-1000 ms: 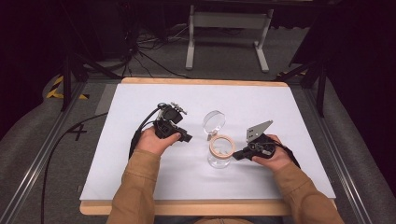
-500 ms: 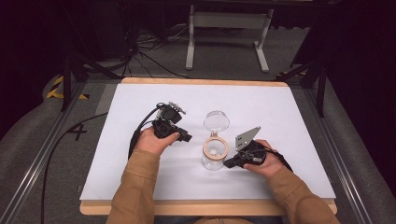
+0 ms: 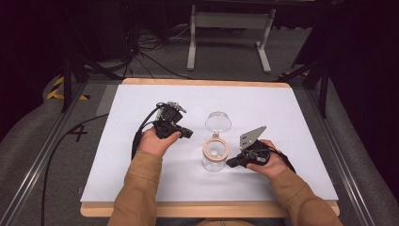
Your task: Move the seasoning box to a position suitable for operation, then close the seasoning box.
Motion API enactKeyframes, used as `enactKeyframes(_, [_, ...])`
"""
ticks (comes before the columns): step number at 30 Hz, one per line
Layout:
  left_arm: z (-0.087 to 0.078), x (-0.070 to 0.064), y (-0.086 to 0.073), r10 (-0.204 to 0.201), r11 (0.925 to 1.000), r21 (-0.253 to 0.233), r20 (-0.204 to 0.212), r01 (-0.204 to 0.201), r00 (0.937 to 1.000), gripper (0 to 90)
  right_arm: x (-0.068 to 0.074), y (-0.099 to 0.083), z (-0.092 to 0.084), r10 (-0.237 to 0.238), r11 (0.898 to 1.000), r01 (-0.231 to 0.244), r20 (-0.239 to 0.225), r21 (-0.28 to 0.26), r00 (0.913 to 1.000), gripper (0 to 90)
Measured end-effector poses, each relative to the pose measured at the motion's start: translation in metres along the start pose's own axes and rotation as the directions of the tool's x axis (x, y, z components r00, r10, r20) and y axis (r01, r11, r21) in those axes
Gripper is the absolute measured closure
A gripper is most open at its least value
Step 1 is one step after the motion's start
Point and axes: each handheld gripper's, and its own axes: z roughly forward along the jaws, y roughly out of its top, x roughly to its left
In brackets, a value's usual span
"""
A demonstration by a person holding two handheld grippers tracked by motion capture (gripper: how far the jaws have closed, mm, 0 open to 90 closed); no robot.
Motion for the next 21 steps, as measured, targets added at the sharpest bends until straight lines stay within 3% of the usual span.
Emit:
enactKeyframes(5, [0.002,-0.003,0.006,0.036,0.9977,-0.057,-0.026,-0.038,0.9990,89.5,0.001,0.001,-0.015,0.007,0.999,-0.006,0.018,-0.049,0.9998,89.5])
enactKeyframes(7, [0.002,-0.003,0.006,0.036,0.9977,-0.057,-0.026,-0.038,0.9990,86.4,0.002,0.001,-0.017,0.008,0.998,-0.007,0.016,-0.057,0.9998,89.5])
enactKeyframes(10, [0.003,-0.003,0.010,0.036,0.9887,-0.141,-0.100,-0.050,0.9944,81.9,0.004,0.001,-0.022,0.002,0.997,0.001,0.032,-0.074,0.9995,89.5])
enactKeyframes(11, [0.003,-0.002,0.010,0.015,0.9828,-0.182,-0.102,-0.034,0.9946,82.5,0.005,0.000,-0.023,0.004,0.997,-0.001,0.032,-0.079,0.9995,89.5])
enactKeyframes(12, [0.003,-0.002,0.010,0.015,0.9828,-0.182,-0.102,-0.034,0.9946,85.5,0.005,0.000,-0.023,0.004,0.997,-0.001,0.032,-0.079,0.9995,89.5])
enactKeyframes(13, [0.004,0.001,0.010,0.000,0.9757,-0.218,-0.104,-0.023,0.9946,85.5,0.006,-0.001,-0.024,0.007,0.997,-0.004,0.037,-0.076,0.9993,89.5])
enactKeyframes(14, [0.004,0.003,0.010,-0.012,0.9726,-0.232,-0.097,-0.011,0.9952,89.1,0.008,-0.001,-0.025,0.005,0.997,-0.002,0.041,-0.079,0.9992,89.5])
enactKeyframes(15, [0.007,0.008,0.011,-0.029,0.9648,-0.263,-0.062,0.011,0.9977,89.6,0.010,-0.001,-0.026,0.006,0.996,-0.002,0.043,-0.089,0.9991,89.5])
enactKeyframes(19, [0.010,0.012,0.012,-0.027,0.9591,-0.283,-0.041,0.014,0.9988,89.7,0.016,0.001,-0.026,0.008,0.993,-0.004,0.033,-0.114,0.9994,89.5])
enactKeyframes(21, [0.015,0.013,0.015,-0.018,0.9526,-0.304,-0.012,0.013,0.9998,89.8,0.022,0.005,-0.026,0.003,0.989,0.001,0.030,-0.147,0.9995,89.5])
